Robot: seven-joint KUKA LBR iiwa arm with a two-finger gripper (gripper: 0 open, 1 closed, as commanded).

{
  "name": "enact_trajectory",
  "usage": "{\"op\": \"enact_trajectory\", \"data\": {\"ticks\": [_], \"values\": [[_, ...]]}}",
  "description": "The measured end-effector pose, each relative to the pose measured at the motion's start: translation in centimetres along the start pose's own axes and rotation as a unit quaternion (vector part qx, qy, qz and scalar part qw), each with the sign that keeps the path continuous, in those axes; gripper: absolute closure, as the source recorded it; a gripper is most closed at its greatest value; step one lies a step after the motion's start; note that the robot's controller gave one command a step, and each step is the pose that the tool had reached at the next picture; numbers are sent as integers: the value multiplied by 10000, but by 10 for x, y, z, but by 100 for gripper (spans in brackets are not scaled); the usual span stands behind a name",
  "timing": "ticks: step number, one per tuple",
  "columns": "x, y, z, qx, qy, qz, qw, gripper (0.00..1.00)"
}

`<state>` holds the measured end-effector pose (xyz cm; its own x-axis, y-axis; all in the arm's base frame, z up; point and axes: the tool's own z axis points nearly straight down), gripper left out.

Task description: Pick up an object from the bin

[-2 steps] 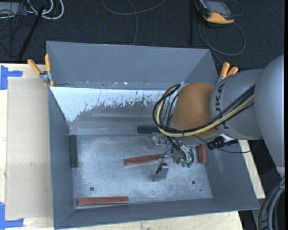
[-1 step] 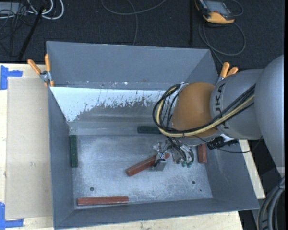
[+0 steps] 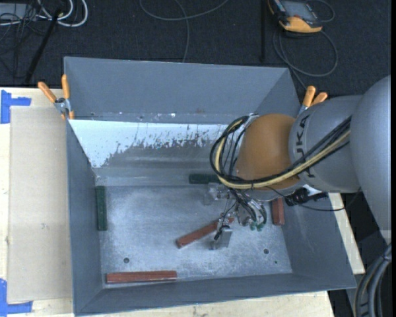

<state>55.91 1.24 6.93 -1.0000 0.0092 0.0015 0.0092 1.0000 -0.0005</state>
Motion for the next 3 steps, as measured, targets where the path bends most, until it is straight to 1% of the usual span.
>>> {"op": "enact_trajectory", "data": {"ticks": [1, 2, 3], "values": [[2, -9, 0, -2, 2, -1574, 9875, 0], [1, -9, -1, -5, -5, -1567, 9876, 100], [23, -55, 0, -1, 2, -2904, 9569, 100]]}}
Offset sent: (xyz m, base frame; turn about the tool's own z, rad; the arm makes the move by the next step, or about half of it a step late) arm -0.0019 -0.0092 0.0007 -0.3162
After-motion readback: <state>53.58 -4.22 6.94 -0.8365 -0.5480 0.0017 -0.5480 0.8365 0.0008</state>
